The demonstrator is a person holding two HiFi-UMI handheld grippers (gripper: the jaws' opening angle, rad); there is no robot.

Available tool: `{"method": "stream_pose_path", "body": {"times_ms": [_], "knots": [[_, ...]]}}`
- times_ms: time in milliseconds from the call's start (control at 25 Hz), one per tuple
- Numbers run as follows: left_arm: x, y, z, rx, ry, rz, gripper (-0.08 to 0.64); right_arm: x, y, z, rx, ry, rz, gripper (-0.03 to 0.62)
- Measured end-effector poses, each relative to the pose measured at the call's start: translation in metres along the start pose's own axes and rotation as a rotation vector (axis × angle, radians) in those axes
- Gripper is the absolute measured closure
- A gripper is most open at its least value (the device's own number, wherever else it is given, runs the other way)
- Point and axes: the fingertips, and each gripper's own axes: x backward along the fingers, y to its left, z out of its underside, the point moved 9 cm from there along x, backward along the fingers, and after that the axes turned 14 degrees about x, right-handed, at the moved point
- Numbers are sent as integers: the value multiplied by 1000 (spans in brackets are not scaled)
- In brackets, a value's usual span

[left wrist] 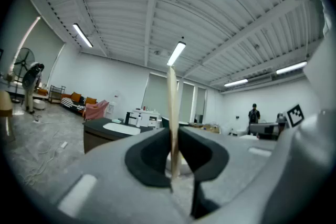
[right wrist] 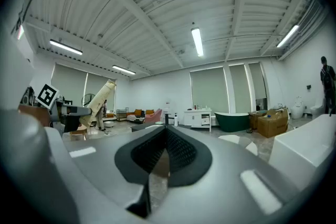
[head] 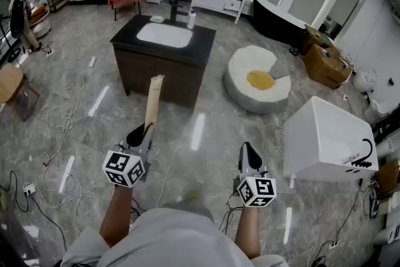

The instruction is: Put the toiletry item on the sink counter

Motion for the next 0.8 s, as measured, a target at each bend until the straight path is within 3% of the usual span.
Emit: {"method": "stream_pose_path", "body": {"times_ms": [800], "knots": [[7,13,0,10,11,0,512,-9,16,0,28,9,-16,589]]}}
